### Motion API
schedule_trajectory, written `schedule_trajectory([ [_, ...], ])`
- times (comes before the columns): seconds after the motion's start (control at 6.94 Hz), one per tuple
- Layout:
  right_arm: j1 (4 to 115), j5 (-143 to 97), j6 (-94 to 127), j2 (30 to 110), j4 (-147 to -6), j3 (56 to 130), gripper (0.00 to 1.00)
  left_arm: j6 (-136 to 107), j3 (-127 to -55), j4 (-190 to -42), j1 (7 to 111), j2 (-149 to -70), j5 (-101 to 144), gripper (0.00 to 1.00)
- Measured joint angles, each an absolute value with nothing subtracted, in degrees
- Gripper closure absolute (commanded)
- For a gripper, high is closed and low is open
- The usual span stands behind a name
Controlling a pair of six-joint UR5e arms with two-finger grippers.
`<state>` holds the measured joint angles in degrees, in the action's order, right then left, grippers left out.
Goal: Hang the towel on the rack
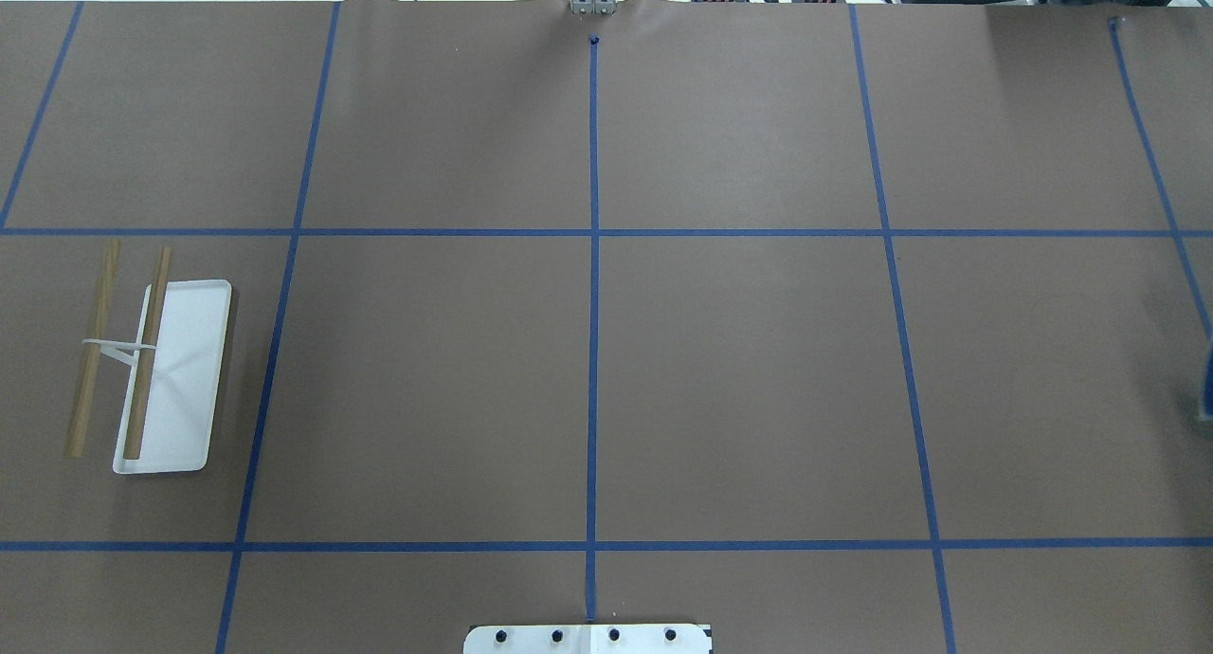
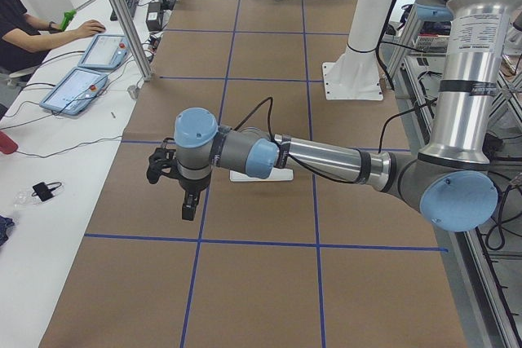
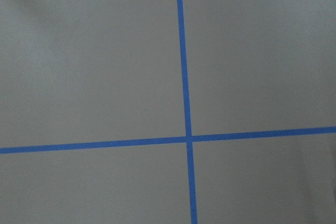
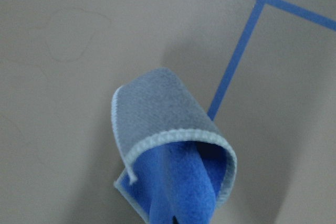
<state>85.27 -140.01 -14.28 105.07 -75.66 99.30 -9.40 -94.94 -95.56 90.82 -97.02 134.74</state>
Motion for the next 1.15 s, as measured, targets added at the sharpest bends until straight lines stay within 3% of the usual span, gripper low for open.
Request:
schedule_trajectory([
  [0.58, 79.5, -142.4, 9.5, 93.1, -75.4, 112.1, 1.0, -36.1, -97.7, -95.5, 78.9, -107.6, 137.4, 0.01],
  [1.15, 64.1, -131.7, 33.8, 73.9, -75.1, 113.3, 1.0, -66.4, -97.8, -97.8, 63.0, -121.3, 136.9, 0.01],
])
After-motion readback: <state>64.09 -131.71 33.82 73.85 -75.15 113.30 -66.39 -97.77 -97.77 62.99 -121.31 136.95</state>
